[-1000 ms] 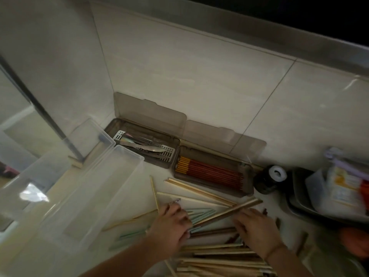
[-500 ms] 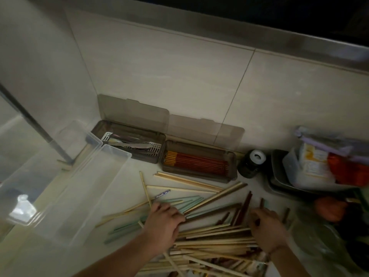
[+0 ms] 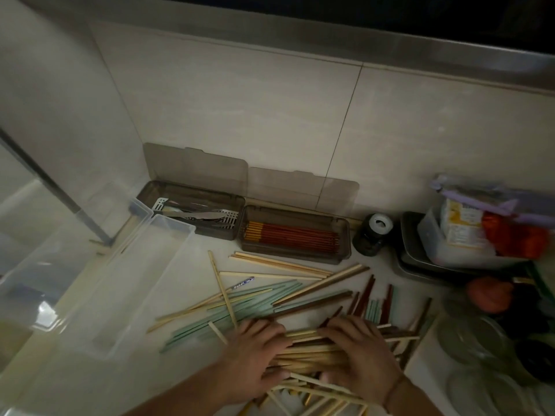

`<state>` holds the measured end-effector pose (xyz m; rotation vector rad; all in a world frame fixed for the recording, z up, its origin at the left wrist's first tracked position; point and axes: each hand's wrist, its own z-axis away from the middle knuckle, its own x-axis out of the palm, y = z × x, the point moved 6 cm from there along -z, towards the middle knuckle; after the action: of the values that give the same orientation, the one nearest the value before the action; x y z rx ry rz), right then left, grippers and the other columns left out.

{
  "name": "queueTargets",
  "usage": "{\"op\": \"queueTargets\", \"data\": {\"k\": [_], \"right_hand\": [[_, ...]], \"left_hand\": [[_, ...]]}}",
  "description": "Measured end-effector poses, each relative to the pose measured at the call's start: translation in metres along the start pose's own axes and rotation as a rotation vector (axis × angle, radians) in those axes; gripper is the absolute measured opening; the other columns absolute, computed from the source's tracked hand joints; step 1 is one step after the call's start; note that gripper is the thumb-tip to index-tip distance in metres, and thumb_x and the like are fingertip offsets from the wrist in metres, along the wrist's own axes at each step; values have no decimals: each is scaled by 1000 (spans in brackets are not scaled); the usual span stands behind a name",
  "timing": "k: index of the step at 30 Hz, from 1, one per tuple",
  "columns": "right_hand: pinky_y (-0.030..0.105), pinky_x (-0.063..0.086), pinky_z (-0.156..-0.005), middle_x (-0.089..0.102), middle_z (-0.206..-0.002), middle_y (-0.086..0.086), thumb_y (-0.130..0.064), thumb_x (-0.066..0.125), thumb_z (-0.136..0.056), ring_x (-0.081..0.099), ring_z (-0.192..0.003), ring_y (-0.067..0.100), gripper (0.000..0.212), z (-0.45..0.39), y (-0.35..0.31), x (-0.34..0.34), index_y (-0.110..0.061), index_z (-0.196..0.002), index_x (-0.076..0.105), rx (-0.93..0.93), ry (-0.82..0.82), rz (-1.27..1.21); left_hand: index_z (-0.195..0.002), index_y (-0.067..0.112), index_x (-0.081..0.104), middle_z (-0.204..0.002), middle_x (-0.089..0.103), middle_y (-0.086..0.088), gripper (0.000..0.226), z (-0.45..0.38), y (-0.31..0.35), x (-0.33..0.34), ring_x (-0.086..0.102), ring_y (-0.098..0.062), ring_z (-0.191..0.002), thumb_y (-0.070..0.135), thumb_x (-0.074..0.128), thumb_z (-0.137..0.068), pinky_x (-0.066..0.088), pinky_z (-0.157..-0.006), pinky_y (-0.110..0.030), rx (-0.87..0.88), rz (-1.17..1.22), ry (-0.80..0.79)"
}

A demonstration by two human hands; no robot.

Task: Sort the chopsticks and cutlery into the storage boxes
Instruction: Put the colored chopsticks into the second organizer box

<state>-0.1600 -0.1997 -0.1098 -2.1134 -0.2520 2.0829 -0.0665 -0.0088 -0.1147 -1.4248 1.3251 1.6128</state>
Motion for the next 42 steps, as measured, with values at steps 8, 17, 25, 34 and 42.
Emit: {"op": "queueTargets", "data": {"k": [8,17,25,34,42], "right_hand": [[35,35,-100,44,-124,-15,-91,42,-65,34,-117,9,86,11,-8,4,-35,-130,51,39,-87,-29],[35,54,-79,60,-103,-11,-41,48,-93,43,-100,13,24,-25,12,-12,-32,-99,69,47,154,-26],[32,36,-79,59,-106,-9,-29,68,-80,48,-102,22,14,-60,13,-1,-30,-95,69,-62,-211,101],[27,40,-59,57,-78,-19,-13,76,-65,38,-81,6,31,-54,45,-7,-33,-77,55,-39,-12,-55],[35,49,-67,59,-83,-15,-23,62,-84,53,-80,20,15,-31,84,-33,-36,-78,65,156,113,-176]], "left_hand": [[-130,37,49,-123,52,17,57,18,-6,11,44,-9,-114,66,52,-81,26,-98,-32,-72,35,-69],[-123,36,56,-115,54,15,41,15,2,13,47,-8,-106,51,56,-85,28,-95,-29,-4,94,1],[-121,39,53,-114,55,17,46,14,5,8,47,-6,-106,52,60,-78,28,-94,-28,13,68,-16],[-119,39,55,-114,54,16,44,16,1,2,47,-7,-109,51,64,-77,29,-96,-29,37,112,27],[-123,36,54,-119,52,11,44,15,-1,8,46,-10,-112,42,66,-81,30,-99,-30,50,176,34]]}}
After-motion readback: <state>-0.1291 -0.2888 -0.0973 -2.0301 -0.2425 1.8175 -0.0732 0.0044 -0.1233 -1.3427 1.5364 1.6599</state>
